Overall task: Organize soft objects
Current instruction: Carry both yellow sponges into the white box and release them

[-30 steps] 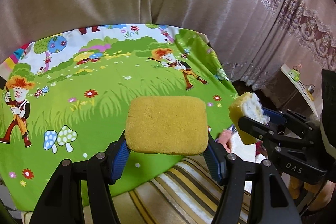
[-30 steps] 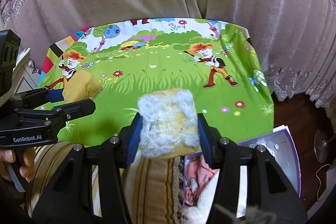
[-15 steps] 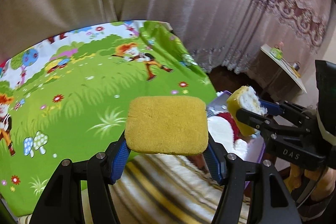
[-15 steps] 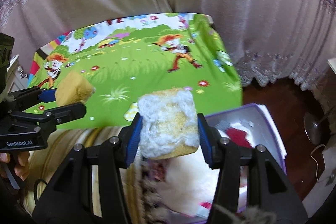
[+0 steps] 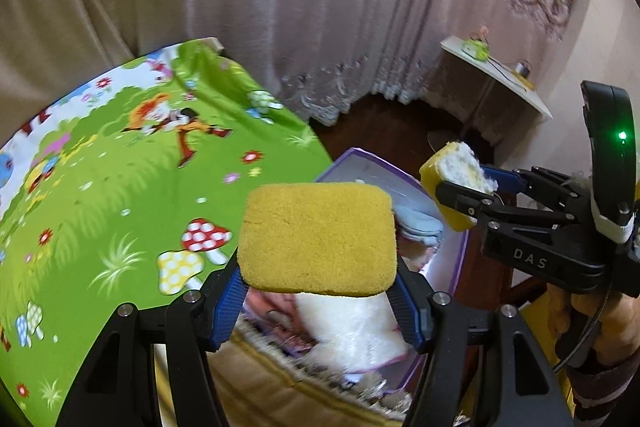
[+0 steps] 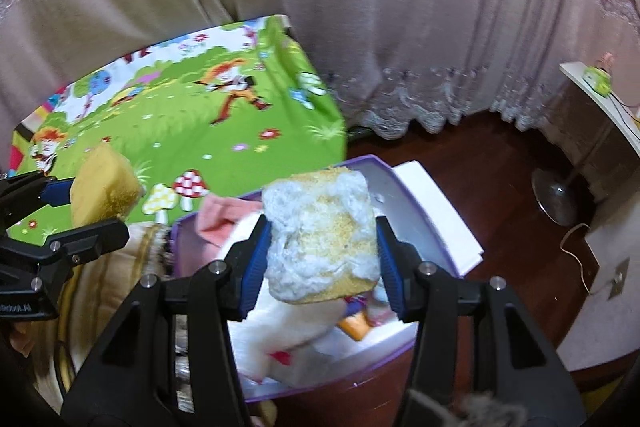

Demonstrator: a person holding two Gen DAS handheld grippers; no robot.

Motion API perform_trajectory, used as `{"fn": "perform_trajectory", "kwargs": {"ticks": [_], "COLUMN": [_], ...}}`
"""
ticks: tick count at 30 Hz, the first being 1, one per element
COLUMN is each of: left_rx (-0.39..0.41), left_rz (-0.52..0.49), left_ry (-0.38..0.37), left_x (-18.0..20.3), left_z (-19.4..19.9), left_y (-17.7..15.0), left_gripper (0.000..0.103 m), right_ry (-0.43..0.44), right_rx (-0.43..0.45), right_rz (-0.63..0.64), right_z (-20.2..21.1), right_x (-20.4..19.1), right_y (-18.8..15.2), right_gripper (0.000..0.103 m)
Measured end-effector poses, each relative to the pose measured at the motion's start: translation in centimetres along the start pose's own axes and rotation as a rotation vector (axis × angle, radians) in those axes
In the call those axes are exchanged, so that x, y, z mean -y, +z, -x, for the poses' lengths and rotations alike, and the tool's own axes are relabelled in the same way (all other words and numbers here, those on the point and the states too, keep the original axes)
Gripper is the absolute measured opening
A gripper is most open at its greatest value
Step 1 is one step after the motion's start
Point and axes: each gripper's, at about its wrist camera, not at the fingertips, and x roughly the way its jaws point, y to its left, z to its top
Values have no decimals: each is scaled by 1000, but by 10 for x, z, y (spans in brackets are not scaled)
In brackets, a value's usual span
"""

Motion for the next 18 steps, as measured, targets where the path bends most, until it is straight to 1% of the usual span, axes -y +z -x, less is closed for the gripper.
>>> {"fn": "perform_trajectory", "kwargs": {"ticks": [5,8,18], "left_rx": [-31,-44,-96], "left_rz": [-21,-30,11], "left_ry": [-23,-25,-52], "left_x": [18,26,25], "left_z": [-18,-27,-49], "left_y": [5,6,7], "left_gripper": [65,65,67], "right_ry": [-43,-54,-68], "right_rx": [-7,-13,-12], "right_rz": [-24,-39,-64], "right_z": [-4,-8,-12], "right_x": [20,30,43], "right_y": [-6,-8,-13], "right_gripper": [55,55,56]}}
